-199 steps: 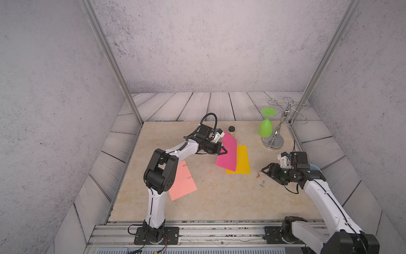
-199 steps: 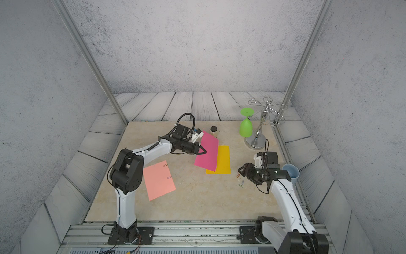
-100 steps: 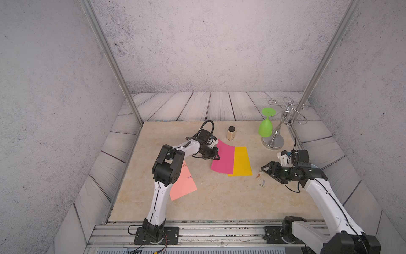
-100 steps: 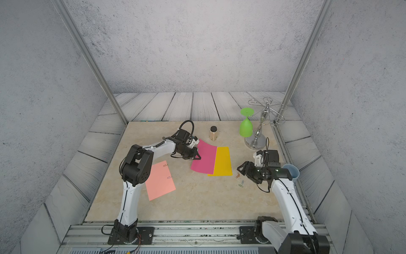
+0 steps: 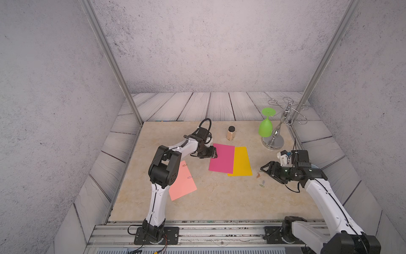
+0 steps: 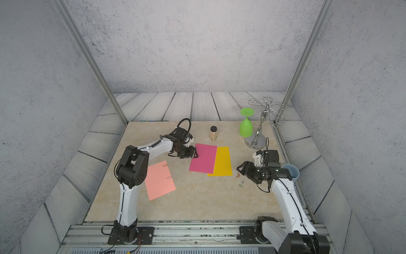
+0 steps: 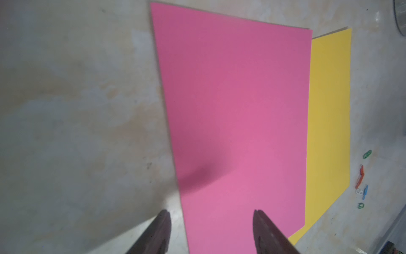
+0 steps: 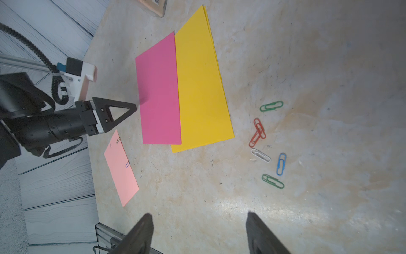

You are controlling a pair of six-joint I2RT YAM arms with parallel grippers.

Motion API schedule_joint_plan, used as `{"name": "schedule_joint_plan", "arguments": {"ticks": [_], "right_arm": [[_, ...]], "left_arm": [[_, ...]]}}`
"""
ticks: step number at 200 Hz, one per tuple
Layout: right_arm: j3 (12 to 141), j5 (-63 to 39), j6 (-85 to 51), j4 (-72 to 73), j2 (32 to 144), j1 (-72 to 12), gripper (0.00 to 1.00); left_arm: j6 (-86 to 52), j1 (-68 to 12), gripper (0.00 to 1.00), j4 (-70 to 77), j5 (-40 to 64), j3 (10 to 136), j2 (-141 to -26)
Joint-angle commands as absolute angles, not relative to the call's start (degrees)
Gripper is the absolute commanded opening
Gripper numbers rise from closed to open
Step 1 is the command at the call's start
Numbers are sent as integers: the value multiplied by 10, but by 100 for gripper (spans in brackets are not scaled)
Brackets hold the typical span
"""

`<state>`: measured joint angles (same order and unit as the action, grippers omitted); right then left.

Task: Unclip the paperclips from the documents
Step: Place the document at the document, then move the document to the center of the board.

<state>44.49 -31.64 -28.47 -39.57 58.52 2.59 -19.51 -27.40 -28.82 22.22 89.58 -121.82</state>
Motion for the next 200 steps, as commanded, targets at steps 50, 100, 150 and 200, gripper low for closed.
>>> {"name": "schedule_joint_plan", "arguments": {"ticks": [50,100,150,200], "right_arm": [[436,-358,-254,-389,573,25,73],[438,-393,-242,-379,575,17,78],[456,-413,-225,-391,580,6,79],[458,-418,-211,-408,567,5,80]], "left_arm": [[-222,-269,64,-337,4,726,-1003],[-274,-252,64,-410,-86,646,-914],[-294,-222,53,-385,-76,586,-903],[-292,-207,43,-353,-38,586,-963]]}}
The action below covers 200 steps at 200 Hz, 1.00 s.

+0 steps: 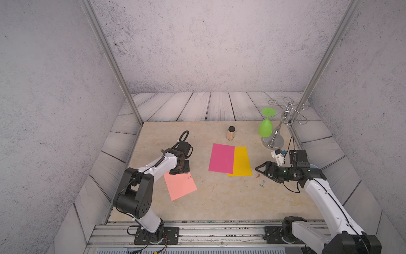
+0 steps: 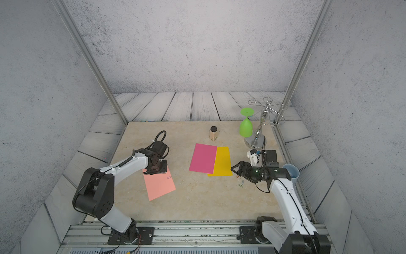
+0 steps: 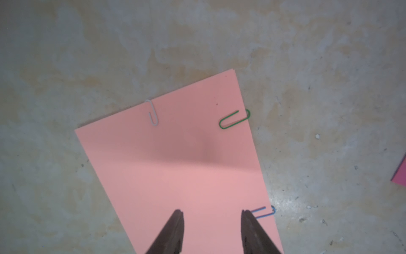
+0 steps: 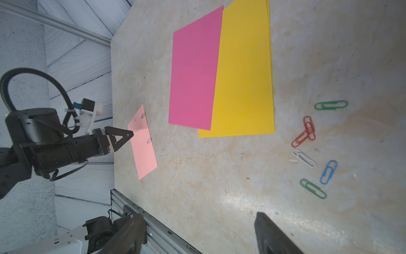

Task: Unclip the paperclips from the documents
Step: Move the document to the center of the board.

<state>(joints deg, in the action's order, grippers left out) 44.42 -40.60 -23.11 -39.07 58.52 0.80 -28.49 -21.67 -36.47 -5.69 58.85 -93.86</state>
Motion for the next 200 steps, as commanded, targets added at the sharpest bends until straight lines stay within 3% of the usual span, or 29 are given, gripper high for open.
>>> {"name": "schedule_joint_plan", "arguments": {"ticks": [1,88,157,200], "right_arm": [[459,-418,-211,-408,567,5,80],[460,-424,-211,-400,577,4,81],[451,-422,-231,-370,592,-21,82],[440,-396,-255,-332,615,-85,82]], "left_arm": [[-291,-207,43,-353,-37,587,-965],[-282,-220,32,-354,54,595,-1022],[-282,-340,29,-387,93,627,-1043],[-295,-399,28,-395,109,682,-1074]]}}
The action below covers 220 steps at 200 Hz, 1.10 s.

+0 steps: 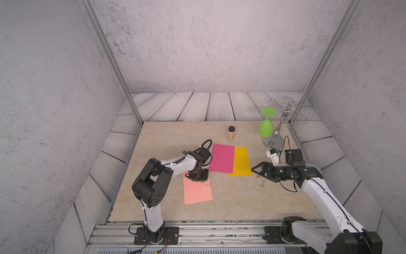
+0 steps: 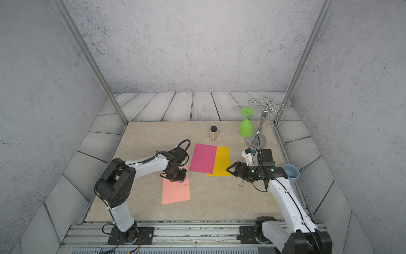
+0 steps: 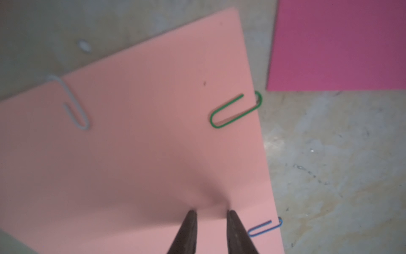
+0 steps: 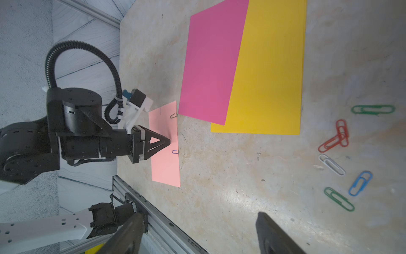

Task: Unclip the paperclips from the documents
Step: Move the document to the center of the board.

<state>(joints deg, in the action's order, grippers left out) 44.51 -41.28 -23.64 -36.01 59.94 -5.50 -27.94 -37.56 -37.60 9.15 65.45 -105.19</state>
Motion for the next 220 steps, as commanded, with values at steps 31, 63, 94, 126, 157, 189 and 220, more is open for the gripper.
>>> {"name": "schedule_joint_plan", "arguments": {"ticks": [31,63,94,126,157,189,220], "right_arm": [[429,-374,-270,-308,629,-128,82],[416,-362,-282,-272,662,-167,82],[438,-343,-286,-246,722,-224,82],[473,-324,-293,-214,786,-277,82],[526,-299,-293,-201,860,-333,82],[579,-279,-296,-189,934,-375,82],[621,-275,-303,-180,992,-395,82]], "left_arm": [[-315,-420,29,-395,104,691,-1058],[-322,-420,36,-403,77,688,-999],[-328,-413,40,-410,38,675,-927],[-338,-353,40,-385,38,612,-864],[-330,-287,40,-351,49,547,-842],[-337,-239,41,-303,77,494,-847],[-338,-217,41,-272,93,470,-859]]}}
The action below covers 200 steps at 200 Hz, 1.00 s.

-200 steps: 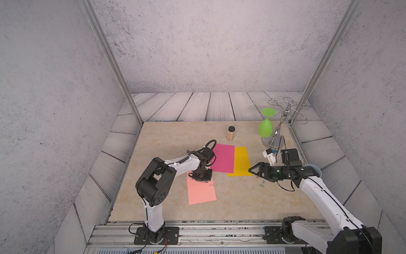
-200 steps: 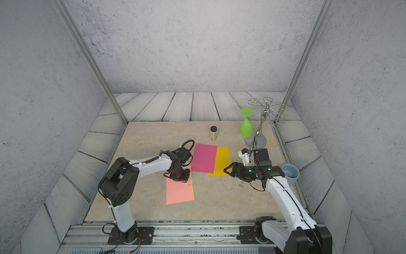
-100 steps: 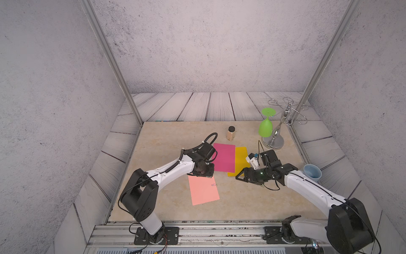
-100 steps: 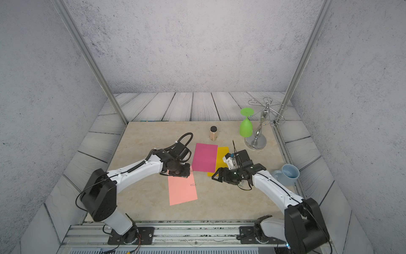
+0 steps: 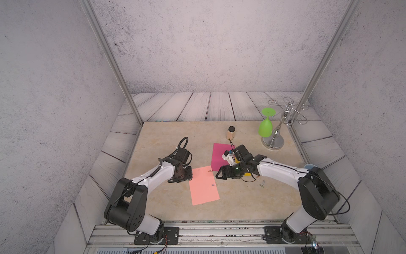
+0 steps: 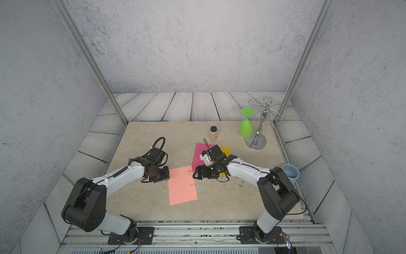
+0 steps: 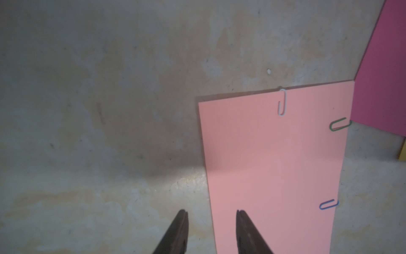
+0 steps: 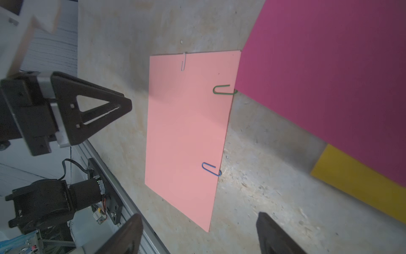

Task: Unclip the paperclips from the documents
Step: Move the document to the center of the board, then pick up the document from the center of the board.

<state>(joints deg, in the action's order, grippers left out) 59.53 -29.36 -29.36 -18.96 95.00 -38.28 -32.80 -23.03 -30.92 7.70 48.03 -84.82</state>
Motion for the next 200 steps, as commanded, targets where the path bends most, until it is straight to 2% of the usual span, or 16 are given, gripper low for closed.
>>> {"name": "schedule_joint_plan", "arguments": {"ticks": [1,64,148,200], "right_arm": [[621,-274,-303,-180,994,-395,82],[664,-277,-307,-174,1058,-419,81],[675,-277,-310,-175,1090,-421,81],[679,-273,-310,-175,1107,-422,74]], "left_arm": [[-338,-217,41,-271,94,470,-859],[-341,-209,42,-260,98,470,-892],[-346,-208,40,-250,110,482,-929],[-351,-208,36,-245,113,484,-941]]}}
